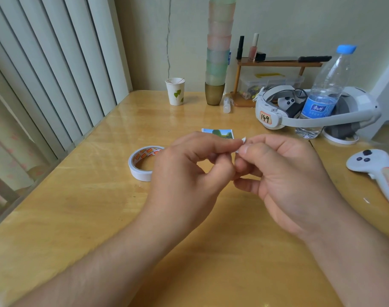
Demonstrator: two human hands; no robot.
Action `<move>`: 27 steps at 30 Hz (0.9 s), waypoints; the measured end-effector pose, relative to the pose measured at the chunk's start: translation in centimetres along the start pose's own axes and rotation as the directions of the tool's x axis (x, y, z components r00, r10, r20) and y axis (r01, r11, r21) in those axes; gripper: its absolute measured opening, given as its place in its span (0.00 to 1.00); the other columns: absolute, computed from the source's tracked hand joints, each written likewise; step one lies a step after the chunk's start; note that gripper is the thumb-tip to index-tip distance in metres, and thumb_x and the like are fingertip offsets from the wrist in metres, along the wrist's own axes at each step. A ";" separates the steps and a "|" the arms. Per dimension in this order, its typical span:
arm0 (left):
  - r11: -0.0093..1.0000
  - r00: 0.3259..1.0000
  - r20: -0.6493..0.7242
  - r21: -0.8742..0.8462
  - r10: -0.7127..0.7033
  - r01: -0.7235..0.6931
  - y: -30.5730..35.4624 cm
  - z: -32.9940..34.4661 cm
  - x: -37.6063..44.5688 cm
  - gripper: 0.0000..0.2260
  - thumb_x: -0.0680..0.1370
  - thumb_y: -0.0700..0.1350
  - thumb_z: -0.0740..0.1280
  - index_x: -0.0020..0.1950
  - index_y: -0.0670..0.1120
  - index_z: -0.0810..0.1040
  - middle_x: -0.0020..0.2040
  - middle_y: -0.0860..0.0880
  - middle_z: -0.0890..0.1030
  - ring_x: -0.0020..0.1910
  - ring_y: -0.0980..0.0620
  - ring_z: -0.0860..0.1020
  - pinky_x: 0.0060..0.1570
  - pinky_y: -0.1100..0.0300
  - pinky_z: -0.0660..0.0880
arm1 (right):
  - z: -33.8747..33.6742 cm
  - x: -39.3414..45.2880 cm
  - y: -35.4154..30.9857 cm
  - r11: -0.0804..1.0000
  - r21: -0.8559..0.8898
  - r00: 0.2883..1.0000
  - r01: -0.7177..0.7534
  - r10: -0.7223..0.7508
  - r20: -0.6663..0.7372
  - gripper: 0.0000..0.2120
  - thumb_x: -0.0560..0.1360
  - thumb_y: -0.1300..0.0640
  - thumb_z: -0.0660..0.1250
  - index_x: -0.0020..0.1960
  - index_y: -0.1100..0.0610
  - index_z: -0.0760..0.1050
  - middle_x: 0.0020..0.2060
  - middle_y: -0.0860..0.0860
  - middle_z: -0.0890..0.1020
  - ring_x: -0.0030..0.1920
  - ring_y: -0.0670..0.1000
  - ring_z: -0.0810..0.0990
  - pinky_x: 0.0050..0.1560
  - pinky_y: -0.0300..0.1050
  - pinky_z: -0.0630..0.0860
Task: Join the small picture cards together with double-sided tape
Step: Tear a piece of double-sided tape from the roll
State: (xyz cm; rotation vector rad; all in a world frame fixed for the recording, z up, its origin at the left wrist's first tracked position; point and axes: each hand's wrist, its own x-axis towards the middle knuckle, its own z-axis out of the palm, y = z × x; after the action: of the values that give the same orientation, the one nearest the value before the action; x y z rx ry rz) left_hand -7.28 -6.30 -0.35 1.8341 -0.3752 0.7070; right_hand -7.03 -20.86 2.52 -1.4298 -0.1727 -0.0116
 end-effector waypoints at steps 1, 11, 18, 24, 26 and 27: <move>1.000 1.000 0.001 0.000 -0.001 0.001 -0.1 0.0 0.0 0.12 0.75 0.40 0.71 0.51 0.56 0.88 0.45 0.59 0.86 0.49 0.51 0.84 0.51 0.60 0.80 | 0.0 0.0 0.0 1.000 0.011 1.000 -0.013 0.013 0.000 0.13 0.77 0.65 0.66 0.36 0.56 0.82 0.30 0.53 0.78 0.33 0.49 0.81 0.36 0.46 0.79; 0.907 0.957 0.184 -0.319 -0.226 0.276 0.7 -0.1 0.1 0.12 0.79 0.33 0.71 0.49 0.50 0.88 0.42 0.49 0.88 0.42 0.57 0.85 0.45 0.67 0.78 | -0.2 0.1 -0.2 0.975 0.157 0.988 -0.157 0.154 0.026 0.15 0.75 0.64 0.66 0.32 0.53 0.81 0.29 0.53 0.77 0.30 0.48 0.78 0.34 0.44 0.75; 0.690 0.879 0.324 -0.546 -0.349 0.475 0.4 0.5 0.0 0.11 0.80 0.30 0.66 0.50 0.41 0.87 0.38 0.43 0.82 0.38 0.49 0.78 0.48 0.58 0.79 | -0.1 0.1 0.0 0.946 0.229 0.973 -0.230 0.223 0.055 0.16 0.74 0.63 0.64 0.31 0.53 0.81 0.28 0.52 0.75 0.30 0.50 0.75 0.35 0.43 0.70; 0.622 0.868 0.349 -0.606 -0.352 0.496 -0.2 0.6 0.2 0.13 0.68 0.43 0.70 0.49 0.42 0.88 0.40 0.45 0.83 0.43 0.48 0.80 0.56 0.55 0.79 | -0.2 0.2 0.3 0.948 0.220 0.973 -0.232 0.225 0.054 0.12 0.73 0.63 0.65 0.35 0.54 0.81 0.31 0.54 0.75 0.31 0.49 0.74 0.37 0.43 0.68; 0.661 0.880 0.318 -0.581 -0.353 0.475 -0.3 0.7 0.2 0.12 0.68 0.49 0.71 0.44 0.46 0.88 0.39 0.48 0.83 0.46 0.48 0.80 0.62 0.49 0.79 | -0.2 0.2 0.3 0.963 0.190 0.982 -0.191 0.186 0.043 0.14 0.74 0.64 0.66 0.33 0.53 0.81 0.30 0.53 0.76 0.31 0.49 0.73 0.35 0.42 0.69; 0.677 0.883 0.301 -0.567 -0.359 0.469 -0.3 0.7 0.2 0.09 0.68 0.51 0.72 0.41 0.47 0.87 0.39 0.48 0.83 0.46 0.46 0.79 0.65 0.44 0.78 | -0.1 0.2 0.4 0.974 0.166 0.988 -0.156 0.153 0.033 0.15 0.74 0.65 0.66 0.31 0.53 0.81 0.29 0.52 0.76 0.30 0.49 0.72 0.34 0.41 0.69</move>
State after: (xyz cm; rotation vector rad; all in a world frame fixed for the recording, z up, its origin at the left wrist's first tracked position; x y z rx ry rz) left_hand -6.72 -6.87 -0.60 1.2541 -0.2401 0.0699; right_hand -6.73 -20.91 2.12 -1.2716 -0.0765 0.1424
